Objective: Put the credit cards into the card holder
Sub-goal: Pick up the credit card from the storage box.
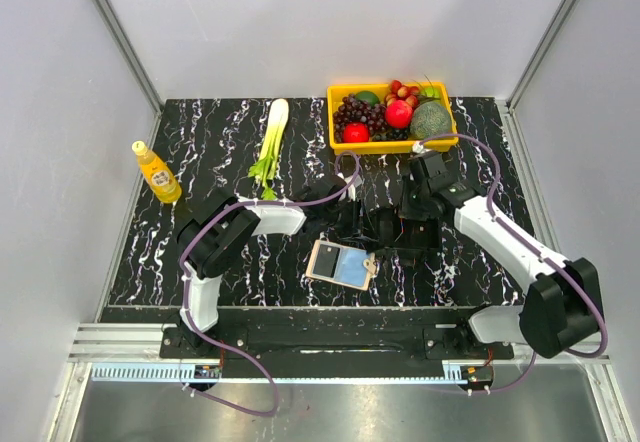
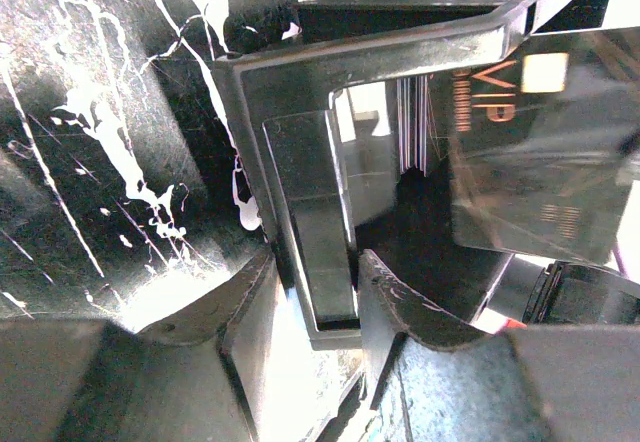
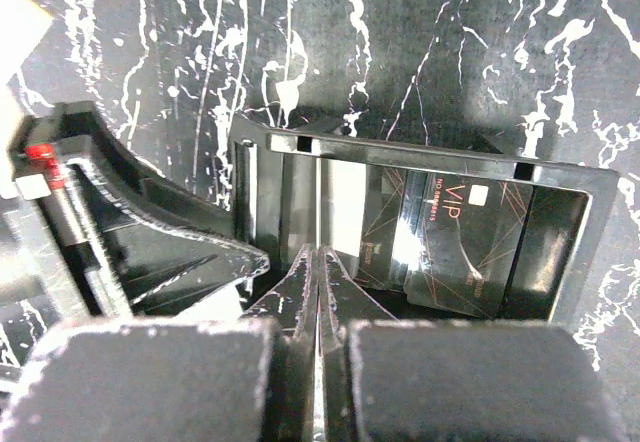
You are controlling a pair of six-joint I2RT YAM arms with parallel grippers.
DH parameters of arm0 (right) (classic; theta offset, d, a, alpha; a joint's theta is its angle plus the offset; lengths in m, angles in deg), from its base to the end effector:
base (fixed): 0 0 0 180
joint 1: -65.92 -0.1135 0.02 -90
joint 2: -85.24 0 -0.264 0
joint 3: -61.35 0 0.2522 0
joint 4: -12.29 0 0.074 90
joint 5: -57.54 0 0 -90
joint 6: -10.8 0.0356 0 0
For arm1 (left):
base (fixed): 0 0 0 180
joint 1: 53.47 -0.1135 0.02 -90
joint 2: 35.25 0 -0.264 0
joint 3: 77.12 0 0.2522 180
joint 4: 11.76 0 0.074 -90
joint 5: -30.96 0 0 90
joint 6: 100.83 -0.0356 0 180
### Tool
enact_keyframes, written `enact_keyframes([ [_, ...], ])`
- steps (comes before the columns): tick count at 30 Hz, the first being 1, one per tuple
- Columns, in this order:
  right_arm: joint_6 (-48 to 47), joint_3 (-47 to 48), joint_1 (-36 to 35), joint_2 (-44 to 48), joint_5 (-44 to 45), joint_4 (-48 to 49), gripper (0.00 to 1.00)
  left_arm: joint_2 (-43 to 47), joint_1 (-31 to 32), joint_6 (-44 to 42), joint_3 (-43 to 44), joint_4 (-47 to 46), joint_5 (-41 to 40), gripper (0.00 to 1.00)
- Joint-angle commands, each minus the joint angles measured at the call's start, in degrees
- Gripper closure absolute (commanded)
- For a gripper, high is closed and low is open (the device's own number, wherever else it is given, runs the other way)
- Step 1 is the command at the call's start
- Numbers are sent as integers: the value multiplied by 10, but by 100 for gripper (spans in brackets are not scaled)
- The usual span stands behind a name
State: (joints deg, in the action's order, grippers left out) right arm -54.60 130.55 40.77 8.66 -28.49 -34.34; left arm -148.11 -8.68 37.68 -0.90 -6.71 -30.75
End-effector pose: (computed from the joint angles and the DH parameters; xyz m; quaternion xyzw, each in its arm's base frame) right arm 0.2483 0.1139 0.2493 0.0061 0.9506 0.1000 0.2940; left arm 0.2745 -0.2963 0.1362 0.0712 0.8876 -0.4416 0.1102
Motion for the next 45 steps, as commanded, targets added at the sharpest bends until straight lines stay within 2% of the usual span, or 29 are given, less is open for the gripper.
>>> enact_keyframes([
  [1,-19,47,-4,27,21,-43,100,28,3,-19,-1,-12,-6,66],
  [15,-1,21,-6,-40,-29,28,100,45,3,-22,-11,-10,-20,66],
  [23,-14,51,-8,-33,-27,21,100,51,2,-32,-3,4,-28,65],
  [27,-18,36,-23,-69,-18,22,100,50,2,-31,-2,2,-28,65],
  [30,-8,10,-39,-80,-9,66,100,50,1,-31,-4,0,-28,65],
  [37,-16,15,-71,-136,4,68,100,51,1,-30,-6,-1,-25,65],
  [45,-10,19,-74,-152,1,61,100,49,-1,-28,-7,-6,-22,65],
])
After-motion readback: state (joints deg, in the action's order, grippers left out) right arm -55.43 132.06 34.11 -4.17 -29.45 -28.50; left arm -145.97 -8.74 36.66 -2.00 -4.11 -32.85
